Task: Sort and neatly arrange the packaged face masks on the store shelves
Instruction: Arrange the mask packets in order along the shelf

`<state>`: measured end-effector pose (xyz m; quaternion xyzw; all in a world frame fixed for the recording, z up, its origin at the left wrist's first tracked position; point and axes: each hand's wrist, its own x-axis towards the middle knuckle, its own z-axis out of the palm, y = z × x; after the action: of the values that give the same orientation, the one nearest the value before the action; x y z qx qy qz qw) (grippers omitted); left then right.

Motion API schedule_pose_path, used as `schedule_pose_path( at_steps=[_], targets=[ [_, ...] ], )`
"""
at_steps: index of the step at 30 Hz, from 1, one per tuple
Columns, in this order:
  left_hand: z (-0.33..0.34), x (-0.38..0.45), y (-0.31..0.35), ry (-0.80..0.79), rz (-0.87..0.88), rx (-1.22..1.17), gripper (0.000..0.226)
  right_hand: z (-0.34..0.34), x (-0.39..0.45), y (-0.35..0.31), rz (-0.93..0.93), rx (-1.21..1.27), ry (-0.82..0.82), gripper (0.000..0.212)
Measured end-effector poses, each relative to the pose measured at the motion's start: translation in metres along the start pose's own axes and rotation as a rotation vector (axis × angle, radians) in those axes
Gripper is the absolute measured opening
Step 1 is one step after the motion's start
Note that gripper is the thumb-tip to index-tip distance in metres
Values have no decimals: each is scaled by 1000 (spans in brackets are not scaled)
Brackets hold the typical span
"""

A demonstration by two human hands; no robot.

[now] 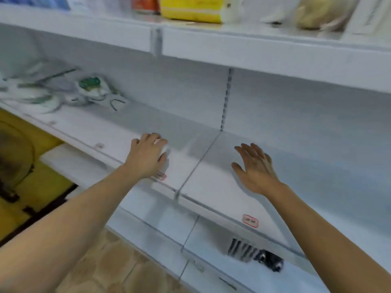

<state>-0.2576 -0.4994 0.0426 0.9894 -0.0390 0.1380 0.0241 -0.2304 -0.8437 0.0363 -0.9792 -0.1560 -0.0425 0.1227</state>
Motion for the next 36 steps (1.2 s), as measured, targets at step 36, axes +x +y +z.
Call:
schedule_pose_path(
  at_steps=[36],
  targets=[
    [21, 159, -617, -128, -232, -252, 36, 172, 469, -576, -475, 392, 54, 47]
  ],
)
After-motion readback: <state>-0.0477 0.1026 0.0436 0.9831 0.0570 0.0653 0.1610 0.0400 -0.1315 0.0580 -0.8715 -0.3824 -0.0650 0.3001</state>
